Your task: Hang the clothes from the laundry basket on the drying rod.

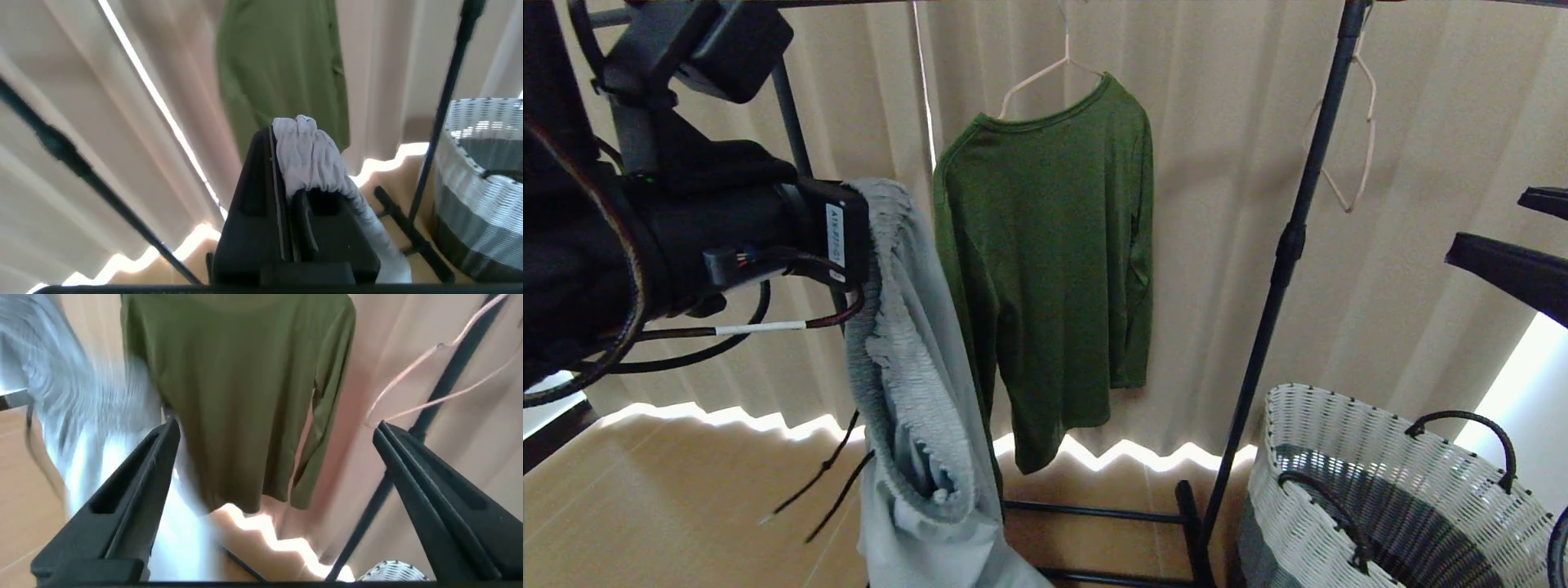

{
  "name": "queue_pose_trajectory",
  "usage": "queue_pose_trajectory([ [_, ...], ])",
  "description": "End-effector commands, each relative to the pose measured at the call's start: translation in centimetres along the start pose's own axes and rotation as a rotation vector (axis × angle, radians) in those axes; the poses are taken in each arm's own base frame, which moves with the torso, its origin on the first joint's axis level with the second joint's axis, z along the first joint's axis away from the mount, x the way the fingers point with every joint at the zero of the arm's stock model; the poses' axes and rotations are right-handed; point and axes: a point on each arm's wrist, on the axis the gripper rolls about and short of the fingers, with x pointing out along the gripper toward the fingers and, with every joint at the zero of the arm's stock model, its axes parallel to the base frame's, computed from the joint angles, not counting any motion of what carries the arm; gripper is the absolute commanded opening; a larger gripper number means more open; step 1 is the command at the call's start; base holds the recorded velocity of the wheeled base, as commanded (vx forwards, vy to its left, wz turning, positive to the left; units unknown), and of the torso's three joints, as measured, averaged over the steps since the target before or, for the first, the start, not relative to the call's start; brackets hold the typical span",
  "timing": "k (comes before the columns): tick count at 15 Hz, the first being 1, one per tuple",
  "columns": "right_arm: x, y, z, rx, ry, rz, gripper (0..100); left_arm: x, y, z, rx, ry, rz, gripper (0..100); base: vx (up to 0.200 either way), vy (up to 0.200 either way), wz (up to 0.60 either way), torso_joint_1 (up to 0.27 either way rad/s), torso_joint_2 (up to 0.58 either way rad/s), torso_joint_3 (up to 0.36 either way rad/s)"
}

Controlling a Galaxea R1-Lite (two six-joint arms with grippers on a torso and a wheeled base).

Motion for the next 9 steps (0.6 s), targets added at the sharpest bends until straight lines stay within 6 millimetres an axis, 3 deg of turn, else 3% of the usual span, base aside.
queue_pose_trajectory([
  [1, 0.0, -0.9, -1.0, -0.021, 0.036, -0.081, 100, -3.4, 0.9, -2.0, 0.001, 0.017, 0.026, 0, 0.0, 0.0, 0.0, 0.0, 0.0, 0.0],
  [5, -0.6, -2.6, -1.9, -0.021, 0.068, -0.217, 100, -7.1, 2.1, -6.8, -0.043, 0.078, 0.084, 0, 0.0, 0.0, 0.0, 0.0, 0.0, 0.0],
  [9, -0.9, -2.7, -3.7, -0.03, 0.046, -0.248, 100, -7.5, 2.3, -10.8, -0.151, 0.047, 0.14, 0, 0.0, 0.0, 0.0, 0.0, 0.0, 0.0],
])
